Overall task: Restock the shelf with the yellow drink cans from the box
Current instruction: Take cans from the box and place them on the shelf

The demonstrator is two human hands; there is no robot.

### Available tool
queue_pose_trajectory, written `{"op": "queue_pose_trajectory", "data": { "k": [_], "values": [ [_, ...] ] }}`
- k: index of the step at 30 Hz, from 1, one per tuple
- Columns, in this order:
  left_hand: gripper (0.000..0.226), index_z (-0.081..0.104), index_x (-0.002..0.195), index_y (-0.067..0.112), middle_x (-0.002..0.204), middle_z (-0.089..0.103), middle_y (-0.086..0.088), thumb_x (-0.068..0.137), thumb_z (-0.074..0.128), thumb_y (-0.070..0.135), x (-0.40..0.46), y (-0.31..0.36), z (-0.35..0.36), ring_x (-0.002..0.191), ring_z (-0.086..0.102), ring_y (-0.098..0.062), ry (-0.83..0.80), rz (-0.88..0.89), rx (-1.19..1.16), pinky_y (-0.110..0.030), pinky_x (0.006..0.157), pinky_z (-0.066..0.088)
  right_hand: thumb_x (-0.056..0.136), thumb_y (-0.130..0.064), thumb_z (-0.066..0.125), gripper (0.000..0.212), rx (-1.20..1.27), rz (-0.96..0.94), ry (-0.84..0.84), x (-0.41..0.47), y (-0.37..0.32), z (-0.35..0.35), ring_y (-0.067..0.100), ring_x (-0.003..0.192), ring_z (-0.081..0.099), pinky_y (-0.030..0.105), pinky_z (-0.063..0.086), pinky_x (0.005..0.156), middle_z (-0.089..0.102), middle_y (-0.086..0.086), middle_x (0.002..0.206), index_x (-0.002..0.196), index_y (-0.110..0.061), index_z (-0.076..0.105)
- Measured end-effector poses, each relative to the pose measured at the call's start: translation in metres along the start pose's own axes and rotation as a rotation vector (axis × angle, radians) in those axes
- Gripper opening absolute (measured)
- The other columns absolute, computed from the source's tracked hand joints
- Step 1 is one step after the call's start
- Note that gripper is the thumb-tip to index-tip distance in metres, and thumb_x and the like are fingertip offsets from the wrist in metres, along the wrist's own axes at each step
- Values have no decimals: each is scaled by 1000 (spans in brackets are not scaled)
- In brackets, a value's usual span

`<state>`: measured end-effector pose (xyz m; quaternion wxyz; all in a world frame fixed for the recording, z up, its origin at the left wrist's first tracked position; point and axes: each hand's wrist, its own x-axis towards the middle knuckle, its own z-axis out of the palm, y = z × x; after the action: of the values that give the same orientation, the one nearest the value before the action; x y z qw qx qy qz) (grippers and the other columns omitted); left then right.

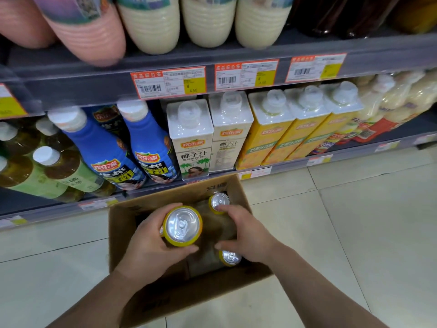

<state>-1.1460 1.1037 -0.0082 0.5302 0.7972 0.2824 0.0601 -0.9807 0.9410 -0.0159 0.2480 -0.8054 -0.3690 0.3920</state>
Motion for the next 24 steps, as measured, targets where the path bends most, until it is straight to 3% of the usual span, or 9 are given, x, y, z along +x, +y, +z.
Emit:
{"op": "queue_pose_trajectory", "data": {
  "k": [4,9,12,14,17,20,24],
  "values": [
    [82,53,111,49,111,60,30,45,97,25,-6,-13,-14,103,58,7,10,-42,12,-6,80,46,70,-28,83,93,-224,119,-246,14,29,48,23,135,35,28,30,111,35,3,146,146,-30,30],
    [83,51,115,47,114,58,33,46,94,32,-16,-27,-26,106,56,8,-19,-67,59,-6,83,45,73,-32,80,90,-386,271,-301,22,45,73,27,135,33,29,26,112,36,8,146,147,-22,28],
    [83,52,116,46,114,57,34,46,94,32,-21,-32,-27,107,56,9,-19,-80,65,-3,82,44,83,-20,71,67,-467,309,-274,29,47,82,27,131,43,32,30,109,45,11,142,141,-14,38],
    [86,51,120,45,115,58,32,46,95,35,-24,-35,-28,108,57,6,-25,-94,61,-11,86,46,80,-20,72,51,-491,338,-255,31,47,85,27,120,54,33,41,103,57,11,131,128,-13,54],
    [87,52,120,44,116,58,32,45,95,36,-26,-34,-28,107,57,6,-36,-101,55,-15,87,48,72,-27,76,50,-434,299,-204,25,42,80,27,110,61,33,49,95,64,6,118,118,-18,60],
    [83,52,115,45,115,57,34,45,95,31,-32,-22,-28,105,56,9,-17,-96,47,-3,82,43,73,-30,73,57,-283,234,-102,12,24,65,25,112,58,32,47,96,62,1,120,126,-28,54],
    [82,53,111,53,114,58,35,45,96,28,-45,14,-41,103,56,10,12,-104,45,0,79,40,74,-32,74,68,-132,181,-57,-17,-28,29,21,117,54,33,44,99,55,-2,130,136,-32,45]
  ]
}}
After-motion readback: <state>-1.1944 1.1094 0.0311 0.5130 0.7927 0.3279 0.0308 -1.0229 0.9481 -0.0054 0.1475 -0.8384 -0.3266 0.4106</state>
